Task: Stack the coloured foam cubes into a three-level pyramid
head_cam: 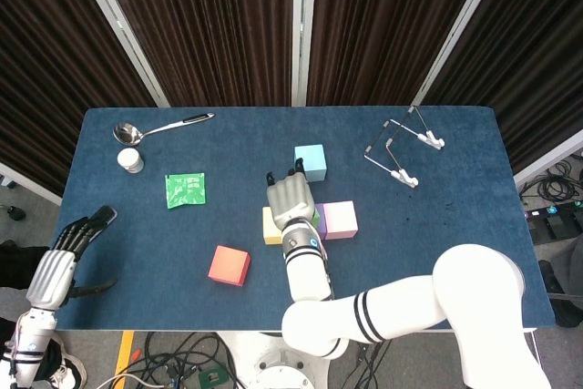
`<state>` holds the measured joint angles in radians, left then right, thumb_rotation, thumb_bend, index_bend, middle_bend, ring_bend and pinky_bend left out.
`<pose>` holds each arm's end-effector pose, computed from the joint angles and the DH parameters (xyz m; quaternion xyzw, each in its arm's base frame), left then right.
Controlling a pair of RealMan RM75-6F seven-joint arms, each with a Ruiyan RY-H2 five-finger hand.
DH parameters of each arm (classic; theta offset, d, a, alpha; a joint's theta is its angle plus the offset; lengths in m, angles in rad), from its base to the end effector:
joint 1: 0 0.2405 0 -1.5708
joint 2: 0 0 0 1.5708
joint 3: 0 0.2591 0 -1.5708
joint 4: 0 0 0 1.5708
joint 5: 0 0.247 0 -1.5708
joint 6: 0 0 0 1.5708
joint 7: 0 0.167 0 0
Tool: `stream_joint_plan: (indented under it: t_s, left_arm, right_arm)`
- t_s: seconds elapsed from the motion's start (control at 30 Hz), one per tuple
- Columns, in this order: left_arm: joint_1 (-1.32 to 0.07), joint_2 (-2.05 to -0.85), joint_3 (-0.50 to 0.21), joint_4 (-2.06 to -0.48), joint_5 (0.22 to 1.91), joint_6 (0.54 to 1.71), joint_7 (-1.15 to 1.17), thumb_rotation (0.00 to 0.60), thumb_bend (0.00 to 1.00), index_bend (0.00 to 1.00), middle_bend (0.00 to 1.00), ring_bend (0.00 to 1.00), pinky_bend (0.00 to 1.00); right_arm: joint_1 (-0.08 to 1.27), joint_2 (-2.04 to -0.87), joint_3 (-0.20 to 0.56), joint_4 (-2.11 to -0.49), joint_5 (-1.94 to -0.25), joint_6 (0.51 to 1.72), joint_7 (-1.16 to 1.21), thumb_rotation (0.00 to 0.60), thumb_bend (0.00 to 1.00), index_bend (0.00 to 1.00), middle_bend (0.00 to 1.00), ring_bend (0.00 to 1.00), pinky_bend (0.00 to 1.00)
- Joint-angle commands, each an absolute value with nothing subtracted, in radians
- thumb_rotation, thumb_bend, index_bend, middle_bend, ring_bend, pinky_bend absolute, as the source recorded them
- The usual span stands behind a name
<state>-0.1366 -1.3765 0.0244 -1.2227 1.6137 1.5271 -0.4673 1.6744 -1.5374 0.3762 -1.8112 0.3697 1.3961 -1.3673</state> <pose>-0.3547 0.2110 0.0651 -0.5747 -0.4598 -0.4953 0.4615 0.0928 -0.3446 -0.0530 0.8132 -0.2643 0.1048 0.5078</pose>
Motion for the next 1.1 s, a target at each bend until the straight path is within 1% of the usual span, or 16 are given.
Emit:
stream_joint_plan:
  t_s: [0.03, 0.53, 0.8, 1.1]
  left_arm:
    - [-0.136, -1.378, 0.025, -1.221, 1.613, 1.527, -0.469, 0.6, 0.0, 0.15, 0.09, 0.0, 0.08]
    - [-0.132, -1.383, 0.026, -1.206, 1.611, 1.527, -0.484, 0.6, 0.0, 0.15, 0.09, 0.0, 0.08]
    - [-0.131, -1.384, 0.026, -1.203, 1.611, 1.528, -0.487, 0.6, 0.0, 0.15, 0.09, 0.0, 0.08]
    - [-0.132, -1.384, 0.025, -1.204, 1.61, 1.526, -0.485, 0.6, 0.0, 0.15, 0.09, 0.0, 0.08]
  right_arm:
    - [1.669, -1.55, 0.385, -1.801, 0.361, 1.406, -1.376, 0.6, 0.05, 0.0, 0.74, 0.16, 0.0]
    - [1.645, -1.604, 0.429, -1.759, 0.344, 1.446, -1.433, 0.6, 0.05, 0.0, 0.73, 0.16, 0.0]
    - [1.632, -1.623, 0.456, -1.749, 0.336, 1.464, -1.458, 0.6, 0.04, 0.0, 0.67, 0.16, 0.0]
    - [1.613, -1.634, 0.474, -1.743, 0.318, 1.465, -1.481, 0.6, 0.03, 0.0, 0.55, 0.15, 0.0]
